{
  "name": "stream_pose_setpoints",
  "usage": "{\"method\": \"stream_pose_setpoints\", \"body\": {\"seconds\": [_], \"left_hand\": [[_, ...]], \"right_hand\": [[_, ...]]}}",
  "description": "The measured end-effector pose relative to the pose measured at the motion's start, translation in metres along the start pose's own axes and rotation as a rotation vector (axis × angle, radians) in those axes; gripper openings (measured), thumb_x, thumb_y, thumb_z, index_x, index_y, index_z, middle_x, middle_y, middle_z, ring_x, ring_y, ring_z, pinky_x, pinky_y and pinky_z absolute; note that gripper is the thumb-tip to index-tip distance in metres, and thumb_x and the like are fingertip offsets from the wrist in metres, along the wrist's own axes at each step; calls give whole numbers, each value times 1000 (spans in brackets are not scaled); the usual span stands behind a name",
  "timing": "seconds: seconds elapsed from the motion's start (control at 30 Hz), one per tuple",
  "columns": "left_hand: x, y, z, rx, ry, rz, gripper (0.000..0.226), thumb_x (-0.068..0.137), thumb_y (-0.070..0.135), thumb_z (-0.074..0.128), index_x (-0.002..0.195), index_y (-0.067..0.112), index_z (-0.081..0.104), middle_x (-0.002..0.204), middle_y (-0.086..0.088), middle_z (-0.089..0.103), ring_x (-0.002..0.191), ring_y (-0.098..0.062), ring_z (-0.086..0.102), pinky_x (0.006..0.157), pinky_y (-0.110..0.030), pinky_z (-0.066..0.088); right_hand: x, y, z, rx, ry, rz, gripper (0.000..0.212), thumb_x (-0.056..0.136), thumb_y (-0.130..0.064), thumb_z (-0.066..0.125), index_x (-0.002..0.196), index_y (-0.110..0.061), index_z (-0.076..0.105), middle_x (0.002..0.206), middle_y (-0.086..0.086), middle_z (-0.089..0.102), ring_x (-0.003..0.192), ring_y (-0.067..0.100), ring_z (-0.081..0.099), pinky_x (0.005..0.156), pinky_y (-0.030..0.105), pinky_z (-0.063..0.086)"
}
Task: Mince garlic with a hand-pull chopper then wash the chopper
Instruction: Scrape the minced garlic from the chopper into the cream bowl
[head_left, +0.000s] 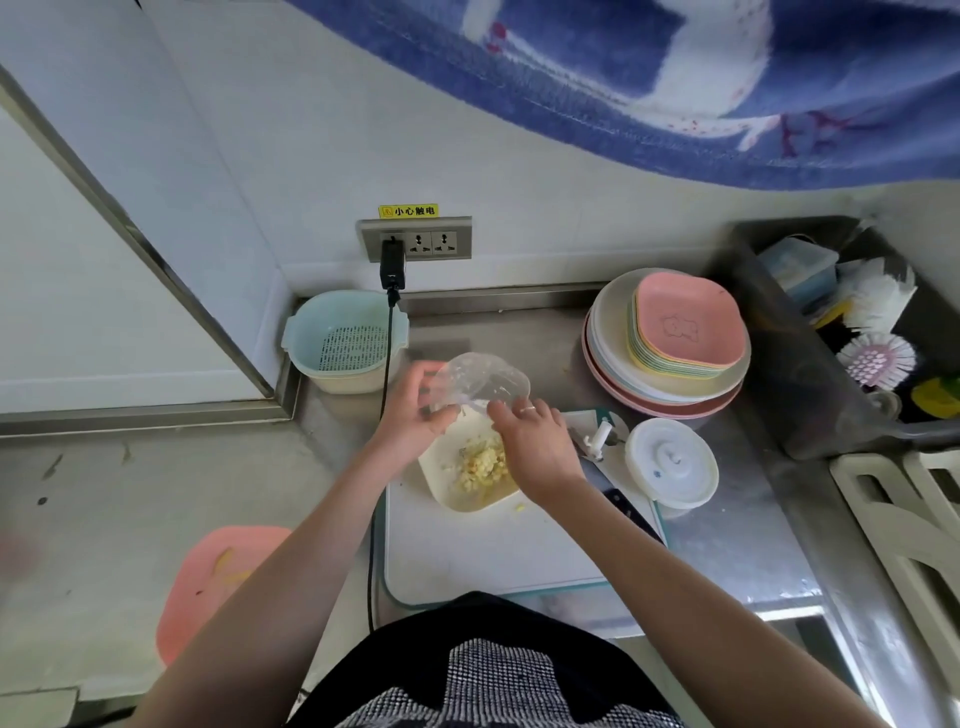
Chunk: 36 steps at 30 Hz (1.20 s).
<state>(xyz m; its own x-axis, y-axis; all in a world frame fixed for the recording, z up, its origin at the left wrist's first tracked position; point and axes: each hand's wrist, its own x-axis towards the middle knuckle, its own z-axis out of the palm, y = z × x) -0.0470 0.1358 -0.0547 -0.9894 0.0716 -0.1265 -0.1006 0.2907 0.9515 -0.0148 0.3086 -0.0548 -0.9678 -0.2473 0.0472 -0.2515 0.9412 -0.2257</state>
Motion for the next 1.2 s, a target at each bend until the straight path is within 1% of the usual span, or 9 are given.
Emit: {"method": "stream_pose_setpoints", "body": {"seconds": [0.13, 0.23, 0.37, 0.43, 0.57, 0.77, 0.93, 1.1, 1.2], "left_hand": [[-2, 2, -4, -69, 69, -50, 43, 89, 3, 61, 117, 29, 41, 127, -5, 43, 96, -11, 58, 67, -29, 55], [-3, -5, -11, -35, 61, -89, 45, 89, 3, 61, 120, 30, 42, 130, -6, 43, 94, -16, 58, 58, -19, 52], [-6, -5, -5, -35, 25, -135, 44, 90, 6, 61, 119, 33, 42, 131, 0, 41, 98, -14, 58, 71, -30, 58], [-4, -2, -1, -58, 33, -142, 42, 90, 8, 62, 118, 34, 44, 128, -2, 45, 96, -16, 60, 74, -35, 59], [1, 3, -3, -43, 87, -137, 43, 91, 5, 59, 126, 24, 44, 109, 11, 51, 84, -4, 60, 59, -19, 56], [3, -1, -6, -101, 148, -274, 39, 91, 23, 63, 124, 25, 43, 123, -5, 51, 97, -18, 63, 65, -34, 60], [2, 2, -4, -172, 148, -378, 32, 93, 36, 57, 118, 19, 50, 98, -3, 63, 88, -17, 67, 66, -40, 59], [5, 2, -6, -266, 135, -493, 39, 92, 48, 53, 119, 20, 55, 103, -7, 65, 79, -22, 70, 63, -41, 60], [3, 2, -9, -262, 93, -514, 46, 89, 56, 54, 118, 20, 58, 105, -8, 63, 80, -23, 68, 62, -40, 59]], "right_hand": [[-23, 11, 9, -25, -156, -19, 51, 83, 4, 43, 127, -22, 41, 115, 11, 51, 110, 33, 46, 96, 39, 35], [-36, 23, 7, -53, -123, 8, 45, 85, 1, 42, 125, -20, 42, 109, 11, 53, 107, 33, 49, 96, 40, 36], [-7, -5, -1, 54, -3, 1, 28, 88, -3, 48, 113, -16, 50, 100, 12, 56, 97, 34, 51, 81, 37, 36], [-1, -18, -2, 82, -14, -24, 31, 89, -4, 48, 117, -18, 50, 104, 12, 56, 102, 34, 50, 84, 38, 36], [-22, -3, 0, 29, -175, -31, 43, 89, -2, 42, 127, -21, 42, 112, 11, 51, 109, 31, 45, 90, 37, 36], [-20, 25, -11, 26, -50, 57, 29, 87, 0, 46, 111, -15, 52, 96, 13, 56, 96, 34, 52, 75, 38, 37], [23, 7, -33, 89, 94, -6, 24, 91, -1, 42, 109, -13, 52, 85, 8, 48, 88, 29, 49, 72, 33, 31], [33, 0, -33, -42, -198, -57, 30, 96, -8, 40, 121, -24, 44, 111, 7, 58, 104, 28, 51, 82, 34, 32], [32, 3, -38, -114, -146, -124, 32, 95, -8, 41, 122, -24, 45, 111, 6, 58, 103, 27, 50, 84, 35, 33]]}}
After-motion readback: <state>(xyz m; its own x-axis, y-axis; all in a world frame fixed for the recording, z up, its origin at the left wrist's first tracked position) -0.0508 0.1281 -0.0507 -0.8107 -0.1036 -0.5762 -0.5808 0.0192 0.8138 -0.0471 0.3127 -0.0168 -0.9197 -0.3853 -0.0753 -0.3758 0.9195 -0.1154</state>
